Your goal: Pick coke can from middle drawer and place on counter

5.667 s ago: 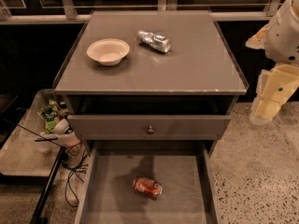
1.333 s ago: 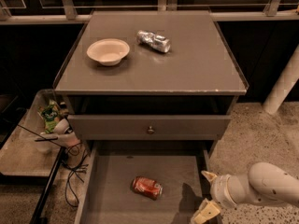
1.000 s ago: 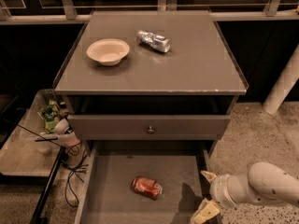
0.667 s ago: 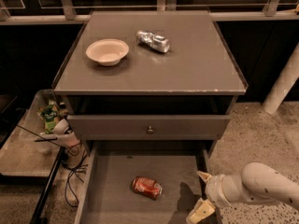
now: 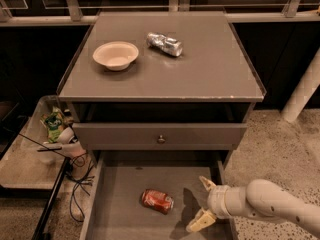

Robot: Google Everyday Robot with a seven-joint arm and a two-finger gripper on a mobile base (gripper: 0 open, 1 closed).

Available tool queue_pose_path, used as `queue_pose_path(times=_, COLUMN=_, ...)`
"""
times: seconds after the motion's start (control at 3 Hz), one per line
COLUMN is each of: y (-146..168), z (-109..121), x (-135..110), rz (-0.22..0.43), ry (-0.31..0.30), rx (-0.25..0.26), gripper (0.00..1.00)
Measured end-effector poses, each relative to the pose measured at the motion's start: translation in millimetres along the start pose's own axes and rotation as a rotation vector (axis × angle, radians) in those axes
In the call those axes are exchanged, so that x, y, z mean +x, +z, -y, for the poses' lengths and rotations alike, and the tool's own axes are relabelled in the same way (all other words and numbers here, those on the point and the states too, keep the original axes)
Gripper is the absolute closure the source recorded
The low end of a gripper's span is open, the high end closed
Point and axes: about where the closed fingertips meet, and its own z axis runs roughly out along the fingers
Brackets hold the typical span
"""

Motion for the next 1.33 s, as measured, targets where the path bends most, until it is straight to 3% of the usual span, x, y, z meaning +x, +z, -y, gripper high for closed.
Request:
queue_pose_path(times=0.33, y=6.9, z=13.0, x=-34.8, rz=0.082, ry=-0.091, rx=0.084, gripper=0.0)
queue_pose_path(times=0.67, y=9.5, z=12.3, x=-35.8, rz=0.073, ry=-0.089, rx=0.086, gripper=0.0)
queue_pose_path(times=1.33, y=54.8, z=-0.1, x=-56.3, rz=0.1, ry=-0.116, rx=0.075, gripper=0.0)
